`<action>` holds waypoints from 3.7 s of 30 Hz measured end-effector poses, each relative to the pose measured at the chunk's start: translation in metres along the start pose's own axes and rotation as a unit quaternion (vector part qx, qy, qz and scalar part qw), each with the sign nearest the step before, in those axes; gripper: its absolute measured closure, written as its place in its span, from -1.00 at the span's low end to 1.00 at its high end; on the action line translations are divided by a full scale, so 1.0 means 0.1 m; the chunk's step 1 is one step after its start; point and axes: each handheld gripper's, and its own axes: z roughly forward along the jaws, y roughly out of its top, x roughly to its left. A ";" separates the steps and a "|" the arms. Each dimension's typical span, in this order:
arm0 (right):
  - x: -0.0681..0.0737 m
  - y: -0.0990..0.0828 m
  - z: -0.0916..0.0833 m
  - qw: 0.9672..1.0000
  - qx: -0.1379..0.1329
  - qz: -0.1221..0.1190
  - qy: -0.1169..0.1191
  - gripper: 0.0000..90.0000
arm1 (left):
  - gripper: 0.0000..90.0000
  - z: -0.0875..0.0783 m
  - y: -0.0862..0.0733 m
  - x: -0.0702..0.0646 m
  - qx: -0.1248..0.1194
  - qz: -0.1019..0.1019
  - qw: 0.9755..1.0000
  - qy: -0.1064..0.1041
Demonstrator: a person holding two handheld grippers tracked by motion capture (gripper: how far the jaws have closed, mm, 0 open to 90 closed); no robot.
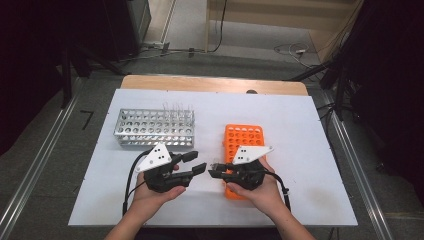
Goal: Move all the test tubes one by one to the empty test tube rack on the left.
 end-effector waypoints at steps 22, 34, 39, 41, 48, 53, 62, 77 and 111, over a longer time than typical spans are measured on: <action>0.14 0.07 0.10 1.000 0.007 -0.017 0.021 0.65 | 0.63 0.14 -0.02 -0.11 0.015 0.025 0.999 -0.027; 0.13 0.07 0.09 1.000 -0.002 -0.012 0.022 0.45 | 0.69 0.11 0.00 -0.08 0.007 0.023 1.000 -0.016; 0.13 0.06 0.06 1.000 -0.006 -0.015 0.016 0.06 | 0.69 0.08 0.00 -0.05 0.007 0.024 1.000 -0.013; 0.11 0.04 0.03 1.000 -0.011 -0.013 0.014 -0.14 | 0.69 0.08 0.00 -0.04 0.005 0.021 1.000 -0.011; 0.02 -0.03 -0.10 1.000 -0.020 0.008 -0.014 -0.75 | 0.69 0.01 0.02 0.07 0.003 0.014 1.000 0.007; -0.09 -0.14 -0.28 0.998 -0.036 0.023 -0.036 -1.00 | 0.69 -0.07 0.07 0.17 0.000 0.015 1.000 0.025; -0.23 -0.38 -0.60 0.995 -0.055 0.048 -0.069 -1.00 | 0.69 -0.23 0.20 0.40 -0.014 0.017 0.998 0.062; -0.36 -0.76 -1.07 0.989 -0.066 0.067 -0.113 -1.00 | 0.69 -0.38 0.46 0.88 -0.024 0.019 0.991 0.131; -0.47 -0.99 -1.22 0.987 -0.065 0.091 -0.114 -1.00 | 0.69 0.02 0.43 1.93 -0.051 -0.069 0.960 0.266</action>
